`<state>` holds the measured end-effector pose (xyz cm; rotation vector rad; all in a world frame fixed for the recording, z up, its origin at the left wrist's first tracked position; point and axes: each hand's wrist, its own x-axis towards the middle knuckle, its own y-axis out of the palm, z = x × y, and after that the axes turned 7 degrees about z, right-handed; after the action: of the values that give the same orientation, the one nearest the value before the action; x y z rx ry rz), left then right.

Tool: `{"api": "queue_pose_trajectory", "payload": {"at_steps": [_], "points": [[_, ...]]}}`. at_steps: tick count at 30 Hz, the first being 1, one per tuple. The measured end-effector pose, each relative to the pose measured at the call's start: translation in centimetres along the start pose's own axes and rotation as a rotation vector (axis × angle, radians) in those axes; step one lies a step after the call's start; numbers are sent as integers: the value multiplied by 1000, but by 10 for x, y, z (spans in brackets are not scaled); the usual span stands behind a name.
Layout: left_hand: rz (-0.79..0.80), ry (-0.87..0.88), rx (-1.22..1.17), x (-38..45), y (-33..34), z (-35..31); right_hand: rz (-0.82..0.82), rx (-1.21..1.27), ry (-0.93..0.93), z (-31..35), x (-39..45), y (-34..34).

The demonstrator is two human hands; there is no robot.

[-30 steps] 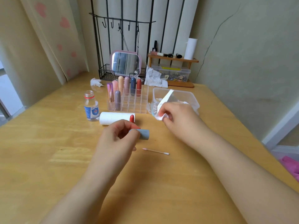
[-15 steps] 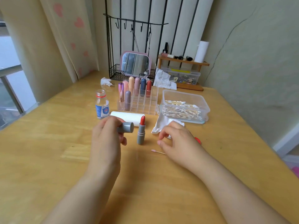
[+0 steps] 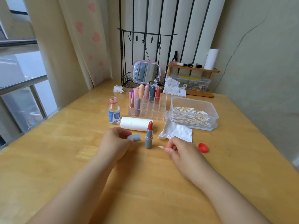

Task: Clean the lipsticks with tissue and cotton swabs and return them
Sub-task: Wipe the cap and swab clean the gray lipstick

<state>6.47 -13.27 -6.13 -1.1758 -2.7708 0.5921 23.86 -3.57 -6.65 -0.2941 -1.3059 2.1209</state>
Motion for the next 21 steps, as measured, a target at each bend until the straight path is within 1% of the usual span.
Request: {"api": "queue_pose_trajectory", "payload": {"at_steps": [5, 8, 12, 15, 17, 21], "points": [[73, 138, 242, 9, 3, -1, -12, 97, -7, 5, -5, -3], [93, 158, 343, 12, 5, 1, -16, 235, 49, 5, -6, -5], [73, 171, 370, 12, 7, 3, 1, 384, 116, 5, -6, -7], [32, 276, 346, 4, 7, 0, 13, 432, 126, 4, -4, -8], [74, 314, 354, -3, 7, -4, 1, 446, 129, 5, -3, -10], [188, 264, 402, -6, 13, -9, -48, 483, 146, 8, -4, -15]]}}
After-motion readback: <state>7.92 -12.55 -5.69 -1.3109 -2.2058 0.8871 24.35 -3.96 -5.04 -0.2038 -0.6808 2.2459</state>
